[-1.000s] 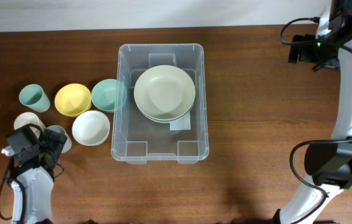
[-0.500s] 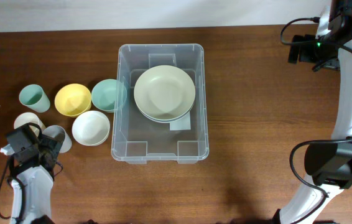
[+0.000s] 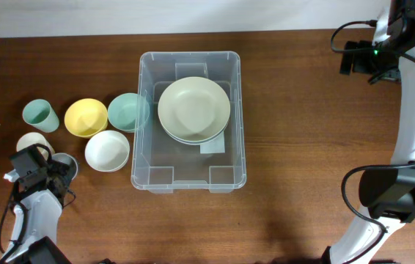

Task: Pack container
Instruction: 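Move the left gripper to the grey cup and grasp it, then carry the grey cup into the container and lower it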

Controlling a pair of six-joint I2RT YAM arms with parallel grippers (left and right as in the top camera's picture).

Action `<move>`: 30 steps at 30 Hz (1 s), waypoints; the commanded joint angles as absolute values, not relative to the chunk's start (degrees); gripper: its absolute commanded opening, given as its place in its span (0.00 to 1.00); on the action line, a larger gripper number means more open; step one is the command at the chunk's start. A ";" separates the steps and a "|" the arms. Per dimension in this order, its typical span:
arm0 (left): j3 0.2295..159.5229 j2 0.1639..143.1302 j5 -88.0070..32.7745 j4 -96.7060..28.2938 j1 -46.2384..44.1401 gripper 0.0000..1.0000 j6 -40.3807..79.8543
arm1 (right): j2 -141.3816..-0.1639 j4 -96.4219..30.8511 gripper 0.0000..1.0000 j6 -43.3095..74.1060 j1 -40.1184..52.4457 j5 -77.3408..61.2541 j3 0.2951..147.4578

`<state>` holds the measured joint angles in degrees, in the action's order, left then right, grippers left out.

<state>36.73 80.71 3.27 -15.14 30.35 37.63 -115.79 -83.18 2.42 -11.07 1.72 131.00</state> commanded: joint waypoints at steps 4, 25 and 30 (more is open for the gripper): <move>39.42 77.49 -3.38 -16.34 30.26 0.01 37.71 | -115.63 -83.15 0.99 2.42 -11.29 2.00 130.80; 53.47 47.92 -38.81 -20.62 22.61 0.01 32.86 | -115.63 -83.15 0.99 2.42 -11.29 2.00 130.80; 60.49 48.80 -37.91 -23.31 15.99 0.01 28.62 | -115.63 -83.15 0.99 2.42 -11.29 2.02 130.80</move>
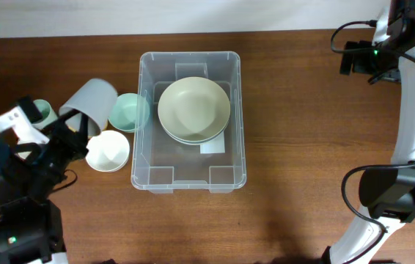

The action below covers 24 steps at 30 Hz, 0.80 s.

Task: Pack container
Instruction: 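Carry the grey cup into the container and lower it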

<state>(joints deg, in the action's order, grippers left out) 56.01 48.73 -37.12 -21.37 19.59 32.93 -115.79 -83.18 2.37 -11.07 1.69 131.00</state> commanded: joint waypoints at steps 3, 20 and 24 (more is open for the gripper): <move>63.29 50.81 -33.30 -27.97 10.85 0.01 25.32 | -115.63 -83.15 0.99 2.42 -11.29 2.00 130.80; 83.13 84.40 7.60 -60.14 -15.94 0.01 13.89 | -115.63 -83.15 0.99 2.42 -11.29 2.00 130.80; 83.13 91.22 7.25 -63.05 -17.06 0.01 17.85 | -115.63 -83.15 0.99 2.42 -11.29 2.00 130.80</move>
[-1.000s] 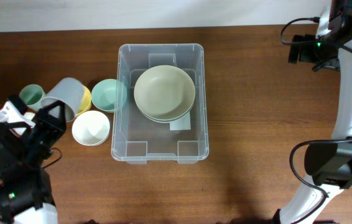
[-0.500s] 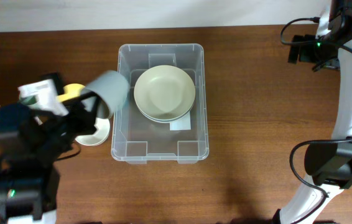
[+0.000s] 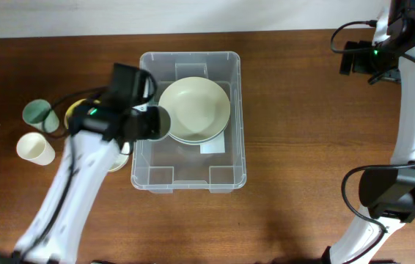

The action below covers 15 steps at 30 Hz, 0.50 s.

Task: Pack container
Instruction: 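Carry the grey cup into the container and lower it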

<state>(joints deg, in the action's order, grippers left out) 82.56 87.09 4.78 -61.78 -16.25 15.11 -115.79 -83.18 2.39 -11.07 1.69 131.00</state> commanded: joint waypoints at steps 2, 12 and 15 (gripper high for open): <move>83.11 93.97 5.89 -63.55 -17.26 0.01 18.61 | -115.63 -83.15 0.99 2.42 -11.29 2.00 130.80; 81.56 96.60 3.22 -66.06 -17.61 0.01 22.35 | -115.63 -83.15 0.99 2.42 -11.29 2.00 130.80; 79.59 96.60 3.25 -65.84 -18.11 0.01 22.94 | -115.63 -83.15 0.99 2.42 -11.29 2.00 130.80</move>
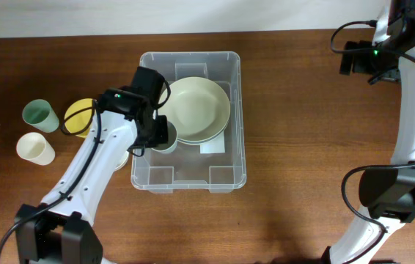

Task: Pack container
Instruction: 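Carry the grey cup into the container and lower it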

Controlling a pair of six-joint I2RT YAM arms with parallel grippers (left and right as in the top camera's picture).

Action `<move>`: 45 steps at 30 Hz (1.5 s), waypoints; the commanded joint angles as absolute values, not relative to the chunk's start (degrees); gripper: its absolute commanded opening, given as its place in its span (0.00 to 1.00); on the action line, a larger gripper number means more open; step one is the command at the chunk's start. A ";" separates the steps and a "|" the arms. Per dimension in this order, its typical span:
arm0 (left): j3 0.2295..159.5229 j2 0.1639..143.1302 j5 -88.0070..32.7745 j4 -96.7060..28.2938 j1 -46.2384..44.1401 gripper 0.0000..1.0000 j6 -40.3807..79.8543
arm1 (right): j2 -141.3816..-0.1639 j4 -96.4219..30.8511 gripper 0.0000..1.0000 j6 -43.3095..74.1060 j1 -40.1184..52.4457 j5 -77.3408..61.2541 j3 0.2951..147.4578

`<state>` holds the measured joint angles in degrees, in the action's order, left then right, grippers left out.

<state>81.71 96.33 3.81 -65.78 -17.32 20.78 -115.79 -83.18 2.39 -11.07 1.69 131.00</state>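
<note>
The clear plastic container [233, 117] sits mid-table with a stack of pale green plates [200, 110] inside. My left gripper [156, 136] reaches over the container's left wall and is shut on a grey cup [166, 138], held inside the container just left of the plates. Left of the container are a yellow bowl [78, 117], a white bowl [123, 158] mostly hidden under my arm, a green cup [37, 115] and a cream cup [35, 148]. My right gripper [355, 59] hangs at the far right, well away; its fingers are not distinguishable.
The right arm's base [387, 196] stands at the right edge of the table. A white label [213, 147] lies on the container floor below the plates. The left arm crosses the space between the bowls and the container.
My left gripper with the grey cup has moved from the container's left wall to a spot further inside, beside the plates. The right arm has not moved.
My left gripper was first at the table's lower left by the grey cup. Then it held the cup raised near the bowls. Then it was at the container's left wall, and now the cup is inside the container beside the plates.
</note>
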 commanded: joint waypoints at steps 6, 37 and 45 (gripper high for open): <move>75.75 96.60 3.40 -62.89 -18.74 0.01 23.14 | -115.63 -83.15 0.99 2.42 -11.29 2.00 130.80; 82.81 95.98 6.20 -59.92 -18.76 0.34 23.07 | -115.63 -83.15 0.99 2.42 -11.29 2.02 130.80; 83.22 95.98 0.95 -64.62 -19.62 0.01 23.05 | -115.63 -83.15 0.99 2.42 -11.29 2.00 130.80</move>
<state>82.11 96.33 4.58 -63.94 -18.72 23.20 -115.79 -83.18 2.37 -11.07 1.69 131.00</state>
